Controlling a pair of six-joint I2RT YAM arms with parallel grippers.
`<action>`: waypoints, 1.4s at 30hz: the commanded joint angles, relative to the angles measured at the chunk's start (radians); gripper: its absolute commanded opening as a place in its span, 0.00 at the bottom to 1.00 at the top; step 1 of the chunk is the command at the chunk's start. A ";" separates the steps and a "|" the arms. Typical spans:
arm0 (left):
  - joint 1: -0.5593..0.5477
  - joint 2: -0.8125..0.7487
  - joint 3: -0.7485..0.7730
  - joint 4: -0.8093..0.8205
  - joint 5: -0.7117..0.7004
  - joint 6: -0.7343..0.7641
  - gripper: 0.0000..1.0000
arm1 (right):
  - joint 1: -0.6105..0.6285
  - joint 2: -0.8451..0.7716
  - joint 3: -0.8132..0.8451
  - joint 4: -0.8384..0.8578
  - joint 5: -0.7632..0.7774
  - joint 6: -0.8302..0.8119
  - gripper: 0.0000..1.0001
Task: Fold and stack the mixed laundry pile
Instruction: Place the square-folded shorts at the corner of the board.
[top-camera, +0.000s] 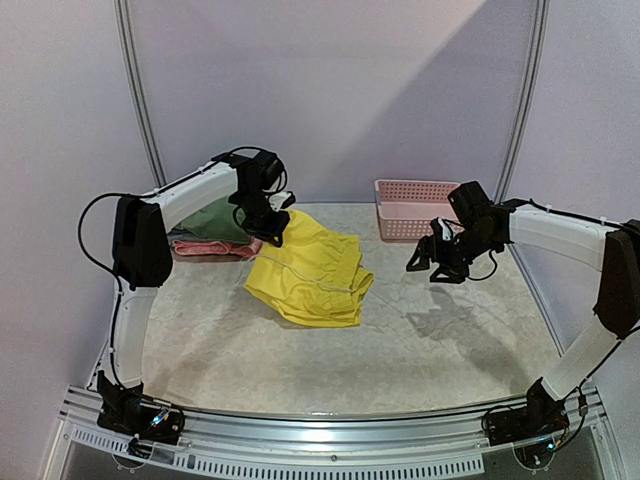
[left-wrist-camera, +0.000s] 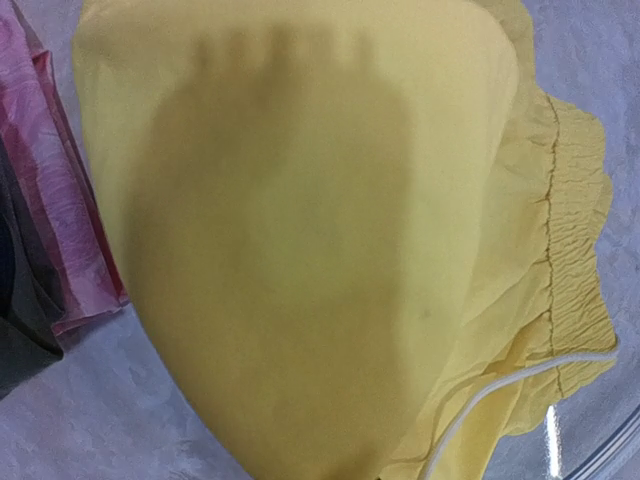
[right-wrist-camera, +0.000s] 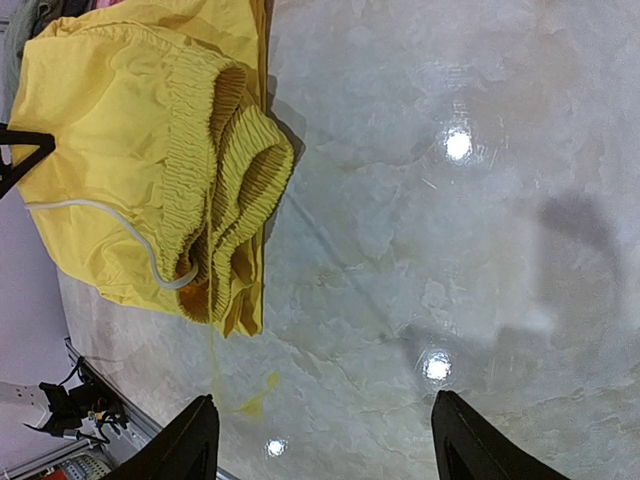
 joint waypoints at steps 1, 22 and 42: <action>0.021 -0.026 0.022 -0.015 -0.012 0.016 0.00 | -0.002 -0.016 -0.015 0.014 -0.013 0.009 0.74; 0.031 -0.049 0.063 -0.052 -0.039 0.038 0.00 | -0.003 -0.009 -0.024 0.025 -0.025 0.018 0.75; 0.160 0.004 0.282 -0.044 -0.068 0.055 0.00 | 0.002 0.041 0.012 -0.021 -0.044 0.008 0.75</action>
